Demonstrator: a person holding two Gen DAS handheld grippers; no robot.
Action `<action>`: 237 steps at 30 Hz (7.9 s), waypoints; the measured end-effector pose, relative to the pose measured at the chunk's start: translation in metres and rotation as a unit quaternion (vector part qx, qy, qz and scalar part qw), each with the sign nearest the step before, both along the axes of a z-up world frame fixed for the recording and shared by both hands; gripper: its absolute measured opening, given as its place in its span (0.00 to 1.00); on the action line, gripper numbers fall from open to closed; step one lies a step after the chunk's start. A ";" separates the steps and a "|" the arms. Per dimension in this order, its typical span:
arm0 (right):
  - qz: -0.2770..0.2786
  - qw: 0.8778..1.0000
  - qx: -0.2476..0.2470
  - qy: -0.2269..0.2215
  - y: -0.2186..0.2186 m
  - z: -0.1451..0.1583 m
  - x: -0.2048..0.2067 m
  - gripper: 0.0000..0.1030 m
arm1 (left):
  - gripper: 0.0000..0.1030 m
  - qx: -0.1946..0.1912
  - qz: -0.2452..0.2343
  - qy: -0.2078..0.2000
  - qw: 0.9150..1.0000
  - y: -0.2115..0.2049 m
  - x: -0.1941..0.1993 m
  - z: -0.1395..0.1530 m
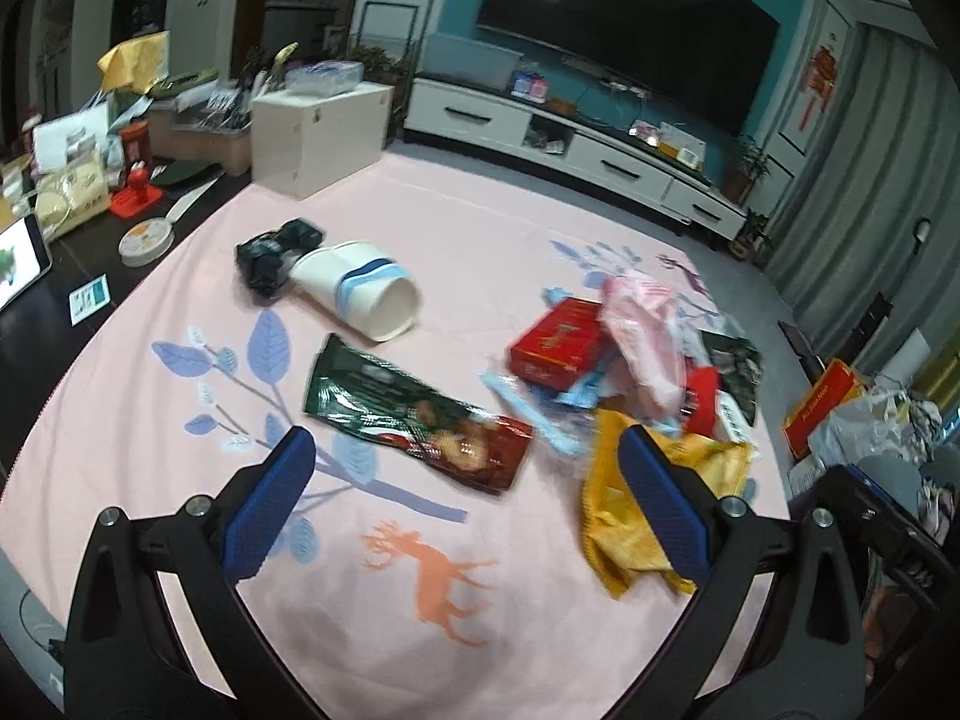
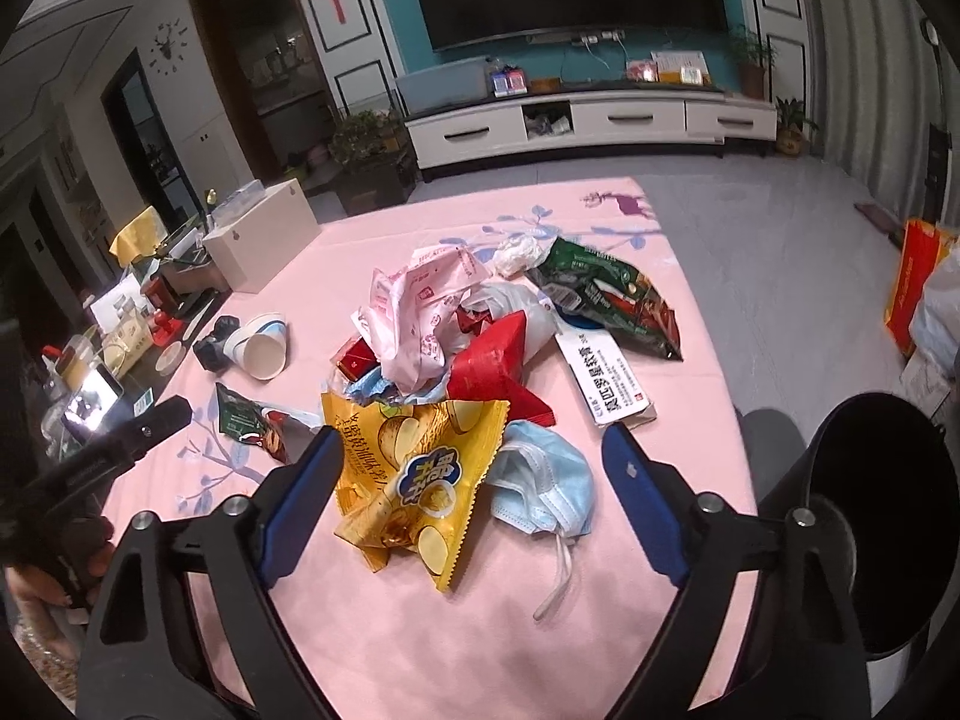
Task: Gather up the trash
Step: 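Grasp the green wrapper with the left tool while the right grasps chip bag and mask, then carry the green wrapper and the chip bag with mask toward the black bin, then open both tools over the black bin to drop the wrapper and mask, then grasp the dark wrapper with the left tool while the right grasps the chip bag, then carry both items to the black bin and open both tools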
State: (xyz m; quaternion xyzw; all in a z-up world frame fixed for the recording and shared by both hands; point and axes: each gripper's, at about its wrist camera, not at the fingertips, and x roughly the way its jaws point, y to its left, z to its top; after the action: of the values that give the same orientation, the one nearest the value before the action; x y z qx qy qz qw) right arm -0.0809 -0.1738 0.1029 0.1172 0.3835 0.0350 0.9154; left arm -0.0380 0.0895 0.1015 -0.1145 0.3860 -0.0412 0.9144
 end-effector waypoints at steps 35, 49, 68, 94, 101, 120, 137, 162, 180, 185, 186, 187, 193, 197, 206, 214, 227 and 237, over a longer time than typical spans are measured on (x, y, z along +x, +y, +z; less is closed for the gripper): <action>0.041 0.999 0.021 0.018 0.013 -0.013 0.008 0.13 | 0.16 -0.140 0.006 0.040 0.989 -0.006 0.046 -0.040; -0.164 0.978 0.054 -0.119 -0.137 0.056 -0.093 0.13 | 0.17 -0.178 -0.205 -0.040 0.962 -0.140 -0.026 0.041; -0.214 0.965 0.105 -0.113 -0.230 0.028 -0.132 0.13 | 0.17 -0.126 -0.295 0.031 0.947 -0.310 -0.021 -0.008; 0.079 0.986 0.132 0.062 -0.035 -0.031 -0.004 0.68 | 0.22 -0.088 -0.039 -0.016 0.995 -0.064 -0.021 -0.007; 0.011 0.993 0.097 0.063 -0.065 -0.036 -0.001 0.68 | 0.22 -0.095 -0.056 -0.021 0.994 -0.071 -0.027 -0.004; -0.099 0.995 0.027 -0.011 -0.105 0.003 -0.032 0.14 | 0.22 -0.126 -0.189 -0.062 0.972 -0.154 -0.049 0.037; -0.332 0.943 -0.033 0.003 -0.242 -0.001 -0.107 0.14 | 0.22 -0.126 -0.365 0.041 0.921 -0.350 -0.032 -0.014; -0.325 0.945 -0.027 0.010 -0.239 -0.004 -0.103 0.88 | 0.97 -0.084 -0.317 -0.018 0.945 -0.310 -0.032 0.015; 0.025 0.997 0.066 0.011 -0.047 -0.032 0.014 0.94 | 0.96 -0.026 0.167 -0.013 0.985 0.063 0.070 0.002; 0.087 0.994 0.058 0.044 -0.001 -0.056 0.036 0.94 | 0.86 -0.081 0.204 0.020 0.975 0.112 0.103 -0.031; 0.093 0.993 0.052 0.046 0.001 -0.058 0.037 0.94 | 0.81 -0.081 0.211 0.026 0.974 0.119 0.113 -0.038; 0.098 0.993 0.047 0.046 0.003 -0.060 0.038 0.94 | 0.79 -0.078 0.211 0.031 0.974 0.122 0.119 -0.044; 0.109 0.991 0.039 0.067 0.011 -0.076 0.046 0.85 | 0.56 -0.104 0.220 0.051 0.969 0.146 0.159 -0.077; 0.118 0.989 0.059 0.066 0.008 -0.079 0.048 0.72 | 0.43 -0.146 0.188 0.040 0.970 0.145 0.180 -0.084; 0.134 0.987 0.068 0.058 0.008 -0.073 0.048 0.35 | 0.31 -0.100 0.157 0.045 0.982 0.110 0.195 -0.076; 0.127 0.989 0.067 0.041 -0.001 -0.052 0.033 0.20 | 0.31 -0.101 0.151 -0.020 0.983 0.077 0.147 -0.018; 0.064 0.995 0.062 -0.036 -0.043 0.003 -0.014 0.17 | 0.31 -0.126 0.037 -0.082 0.988 -0.017 0.047 0.031; -0.046 0.992 0.020 -0.112 -0.095 0.047 -0.064 0.17 | 0.31 -0.107 -0.130 -0.129 0.977 -0.137 -0.024 0.066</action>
State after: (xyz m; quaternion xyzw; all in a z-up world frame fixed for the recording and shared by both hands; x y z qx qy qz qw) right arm -0.1448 -0.2684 0.1495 0.1486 0.2721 0.0135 0.9506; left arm -0.0617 -0.0474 0.1678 -0.1543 0.2701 -0.2150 0.9258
